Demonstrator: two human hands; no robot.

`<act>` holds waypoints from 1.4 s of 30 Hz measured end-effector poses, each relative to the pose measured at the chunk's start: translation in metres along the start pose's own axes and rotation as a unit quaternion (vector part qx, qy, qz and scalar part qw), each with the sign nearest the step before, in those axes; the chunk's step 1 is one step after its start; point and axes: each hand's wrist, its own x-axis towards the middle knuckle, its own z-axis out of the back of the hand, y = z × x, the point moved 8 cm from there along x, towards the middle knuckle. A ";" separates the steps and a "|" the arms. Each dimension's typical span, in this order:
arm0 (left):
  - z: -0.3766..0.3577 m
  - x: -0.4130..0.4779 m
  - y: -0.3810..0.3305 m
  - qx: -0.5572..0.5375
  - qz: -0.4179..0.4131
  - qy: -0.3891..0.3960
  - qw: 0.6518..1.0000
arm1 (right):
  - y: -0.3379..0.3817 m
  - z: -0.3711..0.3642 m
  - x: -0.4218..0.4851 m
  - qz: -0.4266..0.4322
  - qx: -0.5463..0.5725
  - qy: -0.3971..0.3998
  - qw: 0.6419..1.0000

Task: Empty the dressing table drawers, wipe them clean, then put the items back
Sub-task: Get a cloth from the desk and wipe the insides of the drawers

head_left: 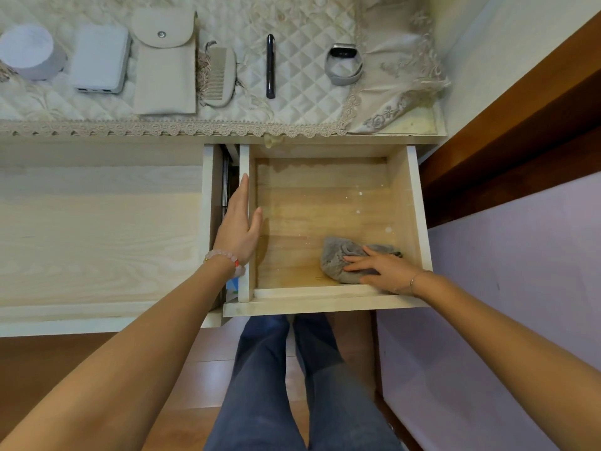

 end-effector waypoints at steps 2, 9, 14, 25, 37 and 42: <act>0.000 0.000 0.000 0.002 0.002 0.002 1.000 | 0.002 0.006 -0.001 0.003 -0.008 -0.024 1.000; -0.001 0.001 0.002 0.002 0.004 0.001 1.000 | -0.003 0.015 -0.004 -0.012 -0.012 -0.021 1.000; -0.001 0.001 0.002 -0.007 0.003 -0.003 1.000 | 0.004 0.020 -0.002 -0.013 -0.080 0.011 0.997; 0.000 0.002 0.001 0.003 -0.010 -0.017 1.000 | 0.024 0.058 0.005 -0.017 0.250 -0.165 0.954; 0.000 0.003 0.001 0.004 -0.017 -0.027 0.999 | 0.087 0.016 0.065 0.008 -0.095 -0.206 0.974; 0.000 0.003 0.002 0.003 -0.016 -0.024 1.000 | 0.092 0.021 0.064 0.040 -0.101 -0.277 0.955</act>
